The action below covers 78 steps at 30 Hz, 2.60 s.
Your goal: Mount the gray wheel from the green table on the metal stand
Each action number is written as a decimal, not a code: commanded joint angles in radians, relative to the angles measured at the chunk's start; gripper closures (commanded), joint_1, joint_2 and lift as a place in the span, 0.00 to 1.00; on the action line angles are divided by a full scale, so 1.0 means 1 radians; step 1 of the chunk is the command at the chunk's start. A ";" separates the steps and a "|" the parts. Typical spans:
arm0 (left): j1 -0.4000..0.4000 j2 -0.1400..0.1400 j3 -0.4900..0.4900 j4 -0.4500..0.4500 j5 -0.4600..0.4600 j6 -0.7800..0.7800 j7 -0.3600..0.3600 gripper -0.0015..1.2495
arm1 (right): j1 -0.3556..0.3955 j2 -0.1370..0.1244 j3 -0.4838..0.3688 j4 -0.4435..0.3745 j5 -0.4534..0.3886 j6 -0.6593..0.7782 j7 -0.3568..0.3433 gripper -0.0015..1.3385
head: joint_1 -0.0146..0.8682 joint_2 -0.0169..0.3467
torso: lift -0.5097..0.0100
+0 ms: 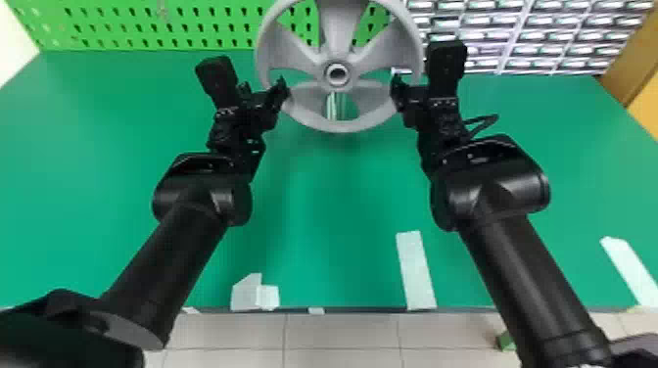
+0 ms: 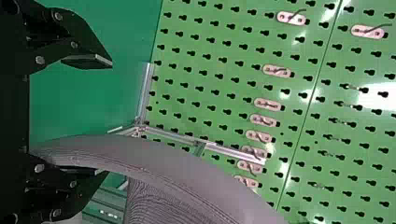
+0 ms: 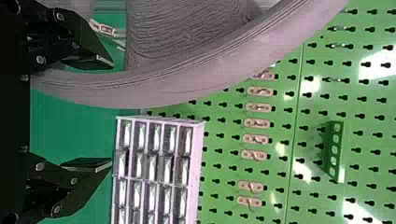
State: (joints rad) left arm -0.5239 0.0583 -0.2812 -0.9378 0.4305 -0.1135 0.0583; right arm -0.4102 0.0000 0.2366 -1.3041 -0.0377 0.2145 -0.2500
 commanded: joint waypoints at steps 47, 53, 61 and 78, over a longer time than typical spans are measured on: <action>0.121 0.026 0.016 -0.223 -0.013 0.072 0.018 0.39 | 0.041 0.001 0.015 -0.073 -0.022 -0.015 0.000 0.39 | 1.00 0.19 | 0.79; 0.154 0.031 0.022 -0.283 -0.018 0.087 0.032 0.39 | 0.062 0.001 0.015 -0.115 -0.027 -0.014 0.000 0.39 | 1.00 0.19 | 0.79; 0.188 0.035 0.034 -0.334 -0.024 0.104 0.032 0.39 | 0.091 -0.002 0.013 -0.152 -0.030 -0.009 0.000 0.39 | 1.00 0.19 | 0.79; 0.294 0.044 0.082 -0.506 -0.090 0.147 0.041 0.39 | 0.157 -0.009 0.004 -0.221 -0.030 -0.024 0.000 0.39 | 1.00 0.19 | 0.79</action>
State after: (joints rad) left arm -0.2573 0.1013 -0.2119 -1.4033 0.3471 0.0238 0.0997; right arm -0.2680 -0.0058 0.2417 -1.5062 -0.0675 0.1944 -0.2500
